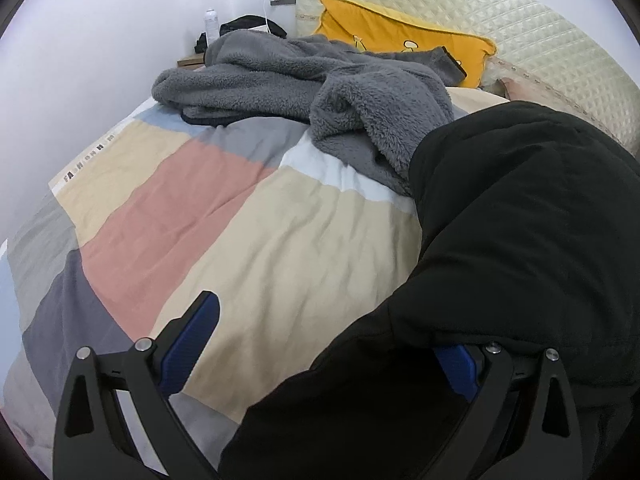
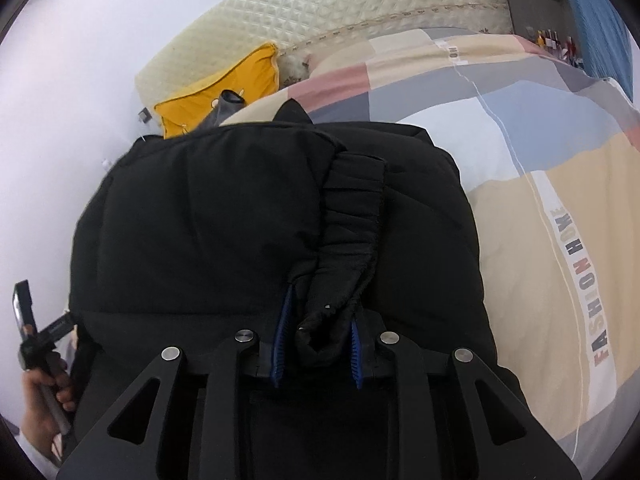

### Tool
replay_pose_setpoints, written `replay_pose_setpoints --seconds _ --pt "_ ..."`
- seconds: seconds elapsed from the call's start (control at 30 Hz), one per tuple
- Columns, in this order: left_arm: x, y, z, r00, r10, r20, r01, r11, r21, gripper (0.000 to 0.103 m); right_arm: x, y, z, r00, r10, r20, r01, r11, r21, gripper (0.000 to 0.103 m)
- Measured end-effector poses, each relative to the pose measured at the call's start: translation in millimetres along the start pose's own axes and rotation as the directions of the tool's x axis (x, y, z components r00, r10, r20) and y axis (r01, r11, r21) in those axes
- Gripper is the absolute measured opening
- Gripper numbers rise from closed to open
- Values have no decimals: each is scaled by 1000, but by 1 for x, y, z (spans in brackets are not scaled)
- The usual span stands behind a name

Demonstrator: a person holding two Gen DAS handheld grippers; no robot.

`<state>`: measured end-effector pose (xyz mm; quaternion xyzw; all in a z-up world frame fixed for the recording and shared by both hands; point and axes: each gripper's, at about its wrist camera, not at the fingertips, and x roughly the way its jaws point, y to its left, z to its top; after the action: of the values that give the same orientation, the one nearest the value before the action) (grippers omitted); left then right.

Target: Fold large clothes

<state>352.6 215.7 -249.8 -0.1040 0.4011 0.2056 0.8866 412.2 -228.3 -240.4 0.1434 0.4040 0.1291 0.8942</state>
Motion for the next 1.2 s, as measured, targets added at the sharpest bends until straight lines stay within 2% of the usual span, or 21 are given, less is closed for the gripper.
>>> replay_pose_setpoints --seconds 0.1,0.2,0.3,0.43,0.6,0.7,0.77,0.87,1.0,1.13,1.2 --pt "-2 -1 0 1000 6 -3 -6 1000 10 100 -2 0 -1 1000 -6 -4 6 1000 6 21" --pt "-5 3 -1 1000 -10 -19 10 1000 -10 100 -10 1 0 1000 -14 -6 14 999 34 29" --pt "-13 6 -4 999 -16 -34 14 999 -41 99 -21 5 -1 999 -33 -16 34 999 38 31" --pt "-34 13 -17 996 -84 -33 79 988 -129 99 -46 15 -9 999 -42 -10 43 998 53 33" --pt "-76 5 -28 993 -119 18 120 990 -68 99 -87 36 -30 999 -44 3 44 998 52 34" --pt "-113 15 -36 982 -182 57 185 981 -58 99 -123 51 -39 999 -35 20 35 999 10 34" --pt "-134 27 -35 972 -222 74 227 972 -56 99 -156 61 -42 999 -19 32 20 999 -32 34" --pt "-182 62 -24 964 -215 156 228 970 -78 99 -201 72 -42 998 -13 55 17 997 -77 34" --pt "-248 113 -2 934 -279 223 304 949 -87 99 -270 79 -37 995 -9 98 19 994 -107 34" --pt "-314 164 13 916 -280 289 319 943 -98 99 -335 77 -34 992 28 125 -15 994 -107 35" --pt "-343 188 18 900 -290 325 340 935 -106 99 -363 76 -34 990 32 140 -17 994 -107 35"
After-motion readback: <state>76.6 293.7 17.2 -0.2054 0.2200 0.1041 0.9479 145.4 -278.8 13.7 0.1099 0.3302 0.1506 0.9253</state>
